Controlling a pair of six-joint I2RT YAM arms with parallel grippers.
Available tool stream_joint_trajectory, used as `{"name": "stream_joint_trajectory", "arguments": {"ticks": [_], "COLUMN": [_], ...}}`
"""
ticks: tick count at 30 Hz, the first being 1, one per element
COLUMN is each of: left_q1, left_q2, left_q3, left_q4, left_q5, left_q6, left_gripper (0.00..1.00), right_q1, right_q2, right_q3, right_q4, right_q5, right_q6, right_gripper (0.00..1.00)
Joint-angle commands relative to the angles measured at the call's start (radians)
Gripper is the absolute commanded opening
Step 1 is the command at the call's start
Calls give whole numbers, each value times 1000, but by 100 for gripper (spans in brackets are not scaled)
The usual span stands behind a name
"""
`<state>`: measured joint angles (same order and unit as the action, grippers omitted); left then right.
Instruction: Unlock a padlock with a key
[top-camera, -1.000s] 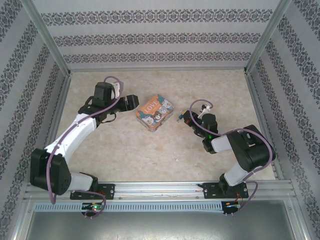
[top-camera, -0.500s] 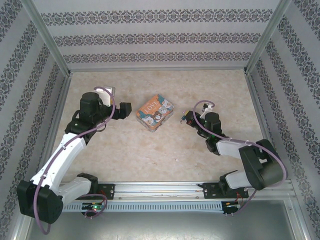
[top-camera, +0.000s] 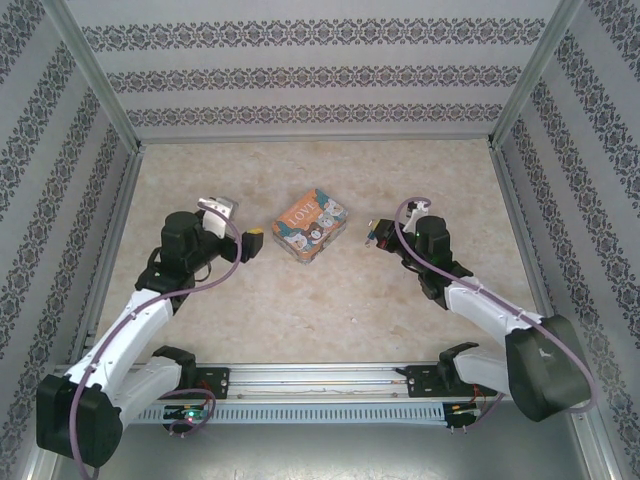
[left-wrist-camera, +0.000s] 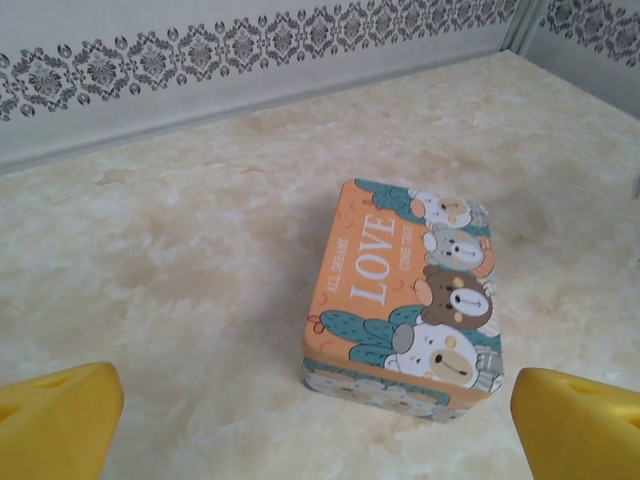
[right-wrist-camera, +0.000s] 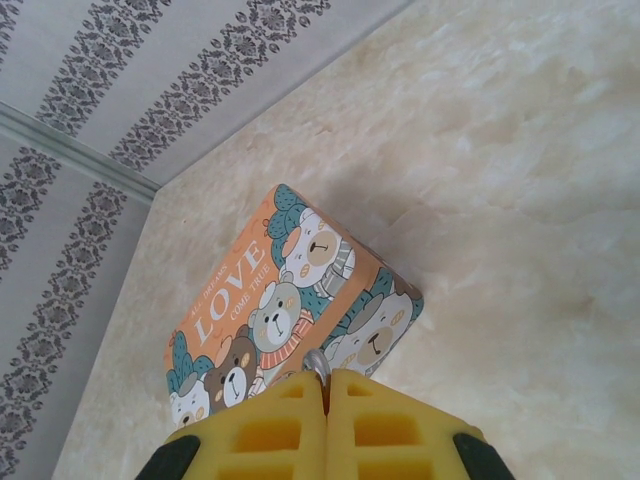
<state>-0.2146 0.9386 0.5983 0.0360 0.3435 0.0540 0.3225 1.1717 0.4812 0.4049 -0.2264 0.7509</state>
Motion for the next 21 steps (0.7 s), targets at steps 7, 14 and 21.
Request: {"name": "stream_joint_trajectory", "arguments": {"ticks": [7,14,21], "left_q1": [9,8,3], "left_q2": [26,72,90], "left_q3": [-103,-109,-114], "left_q4": [203,237,243], "left_q5": [-7,18,28], "left_q6": [20,-10,-24], "left_gripper": [99,99,99], "right_q1": [-3,-2,-2], "right_q2": [-72,-106,-142], "right_q3": [68,85,123], "right_q4": [-196,-284,-429], "right_q5": [-40,-51,-84], "right_q6": [-78,-109,-148], "right_gripper": [0,0,0]}}
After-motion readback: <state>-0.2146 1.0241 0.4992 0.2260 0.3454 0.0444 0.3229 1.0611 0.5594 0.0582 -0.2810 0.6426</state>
